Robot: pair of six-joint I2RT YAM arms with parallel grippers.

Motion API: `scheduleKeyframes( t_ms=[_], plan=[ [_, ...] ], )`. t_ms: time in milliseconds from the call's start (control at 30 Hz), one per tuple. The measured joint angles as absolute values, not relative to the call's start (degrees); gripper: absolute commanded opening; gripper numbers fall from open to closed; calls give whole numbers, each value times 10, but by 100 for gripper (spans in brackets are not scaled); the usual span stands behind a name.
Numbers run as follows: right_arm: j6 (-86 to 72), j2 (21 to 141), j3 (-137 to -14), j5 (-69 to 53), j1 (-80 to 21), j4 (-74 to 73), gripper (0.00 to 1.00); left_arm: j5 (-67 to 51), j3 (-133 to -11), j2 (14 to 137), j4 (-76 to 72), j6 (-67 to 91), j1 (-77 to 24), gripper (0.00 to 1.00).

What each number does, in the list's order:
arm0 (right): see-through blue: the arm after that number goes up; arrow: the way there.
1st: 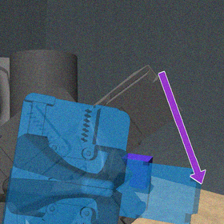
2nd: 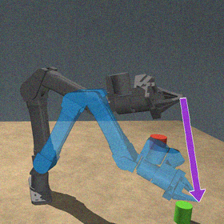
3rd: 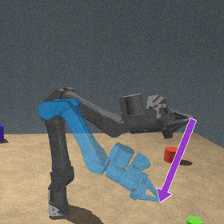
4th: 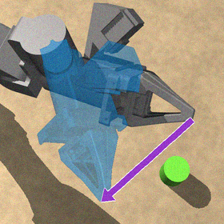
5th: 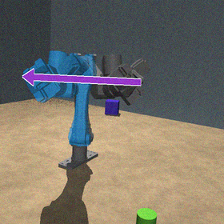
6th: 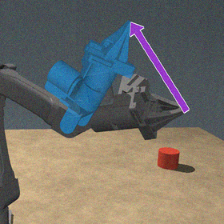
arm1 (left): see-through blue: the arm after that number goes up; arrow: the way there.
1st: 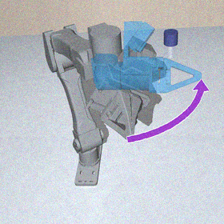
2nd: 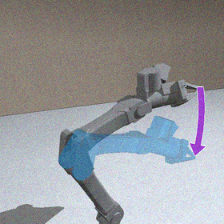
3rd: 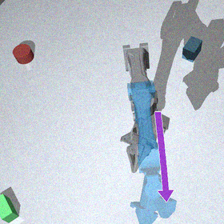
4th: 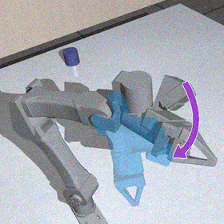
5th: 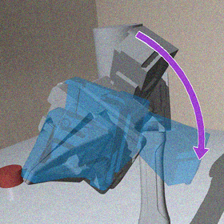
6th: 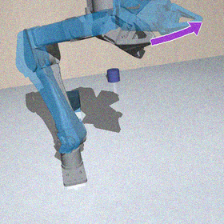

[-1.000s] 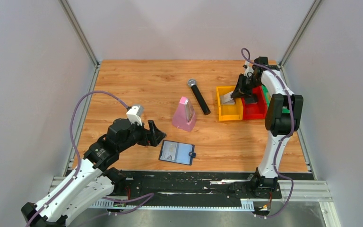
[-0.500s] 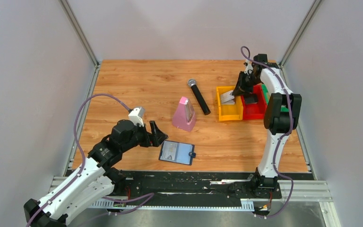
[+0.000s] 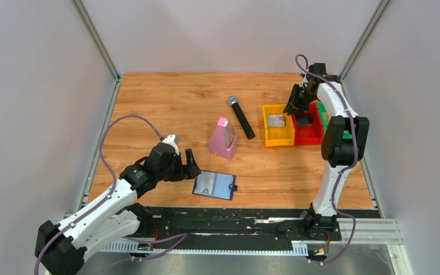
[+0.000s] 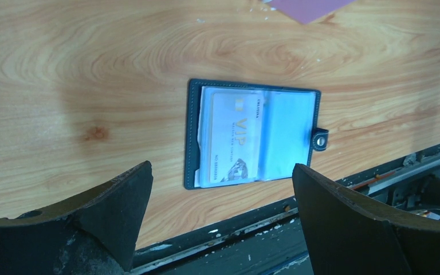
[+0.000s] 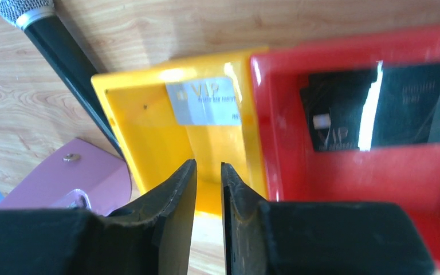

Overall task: Take the credit cards out of the card holder
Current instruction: Place the credit card in the storage box, then remove the credit card from the card holder.

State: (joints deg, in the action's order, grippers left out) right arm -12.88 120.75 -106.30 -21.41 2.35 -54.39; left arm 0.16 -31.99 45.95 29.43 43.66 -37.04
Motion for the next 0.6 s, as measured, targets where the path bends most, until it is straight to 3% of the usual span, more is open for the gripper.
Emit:
scheduleKeyframes(
  t_ms=[333,600],
  plan=[
    [-211,965,-824,-185,-16,-470,30,-49,-294,529,258,448,-370,80],
    [-279,773,-620,-167,-126,-394,32,-88,-269,581,205,447,-370,62]
  ],
)
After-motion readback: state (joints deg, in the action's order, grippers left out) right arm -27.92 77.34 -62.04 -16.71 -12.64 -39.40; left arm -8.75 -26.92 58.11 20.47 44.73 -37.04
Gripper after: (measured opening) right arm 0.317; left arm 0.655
